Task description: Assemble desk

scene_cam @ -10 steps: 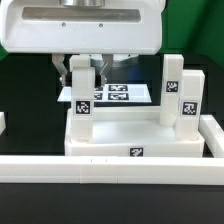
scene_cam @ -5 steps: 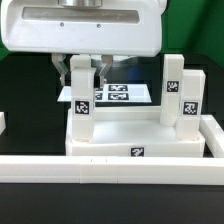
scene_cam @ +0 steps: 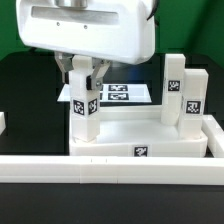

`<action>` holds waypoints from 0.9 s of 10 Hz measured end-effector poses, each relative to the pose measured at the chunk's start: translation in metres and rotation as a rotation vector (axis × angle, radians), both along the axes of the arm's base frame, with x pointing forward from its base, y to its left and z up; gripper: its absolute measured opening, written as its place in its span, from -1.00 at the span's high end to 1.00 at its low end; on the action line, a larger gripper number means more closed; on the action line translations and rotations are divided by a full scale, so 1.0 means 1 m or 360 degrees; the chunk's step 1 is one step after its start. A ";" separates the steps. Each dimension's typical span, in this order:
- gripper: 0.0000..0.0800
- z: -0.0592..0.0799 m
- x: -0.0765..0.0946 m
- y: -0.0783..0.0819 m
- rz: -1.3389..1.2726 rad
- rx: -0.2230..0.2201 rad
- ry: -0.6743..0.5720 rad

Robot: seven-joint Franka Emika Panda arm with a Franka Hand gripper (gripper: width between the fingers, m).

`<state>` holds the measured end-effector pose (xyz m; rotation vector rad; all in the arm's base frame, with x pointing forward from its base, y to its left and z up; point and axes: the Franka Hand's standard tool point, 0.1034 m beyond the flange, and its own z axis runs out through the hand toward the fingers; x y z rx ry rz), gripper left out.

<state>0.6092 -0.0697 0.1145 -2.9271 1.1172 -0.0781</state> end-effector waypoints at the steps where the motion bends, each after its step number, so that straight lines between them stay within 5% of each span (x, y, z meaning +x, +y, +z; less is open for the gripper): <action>1: 0.27 0.000 0.000 0.001 -0.0196 0.0017 -0.0004; 5: 0.27 -0.001 0.002 0.005 -0.0718 0.0065 -0.0015; 8: 0.27 -0.001 0.002 0.006 -0.0718 0.0065 -0.0017; 9: -0.02 -0.001 0.002 0.006 -0.0666 0.0062 -0.0017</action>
Offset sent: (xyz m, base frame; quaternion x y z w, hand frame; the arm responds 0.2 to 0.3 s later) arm -0.0003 0.0060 -0.0068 0.0438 -0.0199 0.2031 0.9780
